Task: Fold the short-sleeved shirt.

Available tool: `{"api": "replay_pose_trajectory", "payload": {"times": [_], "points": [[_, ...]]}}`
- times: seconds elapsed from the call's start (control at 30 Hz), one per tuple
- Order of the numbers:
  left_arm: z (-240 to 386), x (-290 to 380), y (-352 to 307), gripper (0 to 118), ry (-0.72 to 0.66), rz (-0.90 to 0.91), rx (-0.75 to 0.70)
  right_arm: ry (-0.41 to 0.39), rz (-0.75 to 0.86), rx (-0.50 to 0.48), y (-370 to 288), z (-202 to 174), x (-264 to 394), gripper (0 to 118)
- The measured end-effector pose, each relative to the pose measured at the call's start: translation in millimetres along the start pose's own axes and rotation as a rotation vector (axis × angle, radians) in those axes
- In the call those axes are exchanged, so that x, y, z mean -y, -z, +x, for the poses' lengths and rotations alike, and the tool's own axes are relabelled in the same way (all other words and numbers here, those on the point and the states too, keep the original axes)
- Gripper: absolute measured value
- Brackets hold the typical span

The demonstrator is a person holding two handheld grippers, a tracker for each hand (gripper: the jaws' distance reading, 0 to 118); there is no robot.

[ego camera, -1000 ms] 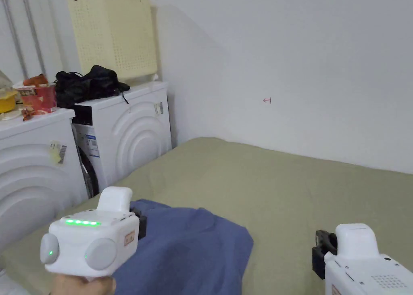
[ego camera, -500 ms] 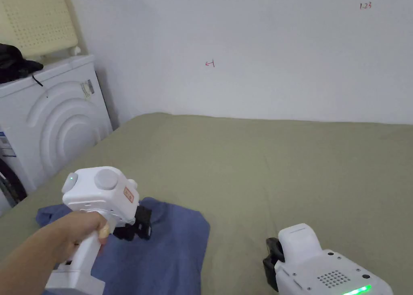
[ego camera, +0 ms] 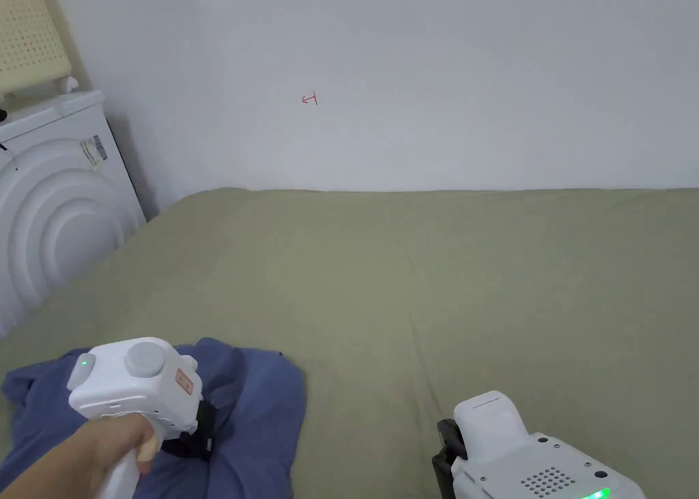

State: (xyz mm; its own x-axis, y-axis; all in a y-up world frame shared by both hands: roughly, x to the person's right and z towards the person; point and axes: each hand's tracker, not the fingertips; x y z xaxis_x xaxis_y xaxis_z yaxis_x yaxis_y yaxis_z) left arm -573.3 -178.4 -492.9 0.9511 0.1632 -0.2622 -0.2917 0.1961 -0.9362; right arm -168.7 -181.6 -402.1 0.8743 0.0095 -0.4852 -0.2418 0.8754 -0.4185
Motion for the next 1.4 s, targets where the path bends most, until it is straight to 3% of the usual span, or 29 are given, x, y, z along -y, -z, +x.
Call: {"api": "replay_pose_trajectory", "payload": {"times": [0.1, 0.13, 0.3, 0.4, 0.7, 0.77, 0.9, 1.2, 1.4], "points": [[-8.8, -13.4, -15.7, 0, 0.021, 0.093, 0.032, -0.002, -0.005, 0.032, -5.1, 12.7, 2.5, 1], [23.9, 21.5, -37.0, 0, 0.052, 0.204, -0.016, 0.000, -0.007, 0.044, -7.2, 17.1, 2.1, 1], [50.0, 24.1, -85.3, 0, 0.122, 0.233, 0.078, 0.038, 0.002, 0.106, -30.3, 51.4, -2.9, 1], [70.2, 27.3, -107.0, 0, 0.092, 0.254, 0.113, 0.026, 0.013, 0.166, -51.4, 73.3, -3.2, 1], [213.5, 46.9, -163.6, 0, 0.318, 0.355, 0.227, 0.095, 0.044, 0.332, -128.9, 149.0, 1.7, 1], [251.8, 55.8, -165.5, 0, 0.384, 0.340, 0.286, 0.107, 0.052, 0.363, -148.0, 167.0, 4.3, 1], [338.1, 76.0, -158.9, 0, 0.504, 0.338, 0.389, 0.045, 0.049, 0.492, -188.7, 201.3, 16.3, 1], [504.4, 128.1, -105.4, 0, 0.794, 0.181, 0.555, 0.181, 0.035, 0.696, -278.7, 279.3, 52.3, 1], [566.3, 167.3, -66.5, 0, 0.904, 0.089, 0.646, 0.235, 0.021, 0.778, -309.1, 305.4, 70.0, 1]]}}
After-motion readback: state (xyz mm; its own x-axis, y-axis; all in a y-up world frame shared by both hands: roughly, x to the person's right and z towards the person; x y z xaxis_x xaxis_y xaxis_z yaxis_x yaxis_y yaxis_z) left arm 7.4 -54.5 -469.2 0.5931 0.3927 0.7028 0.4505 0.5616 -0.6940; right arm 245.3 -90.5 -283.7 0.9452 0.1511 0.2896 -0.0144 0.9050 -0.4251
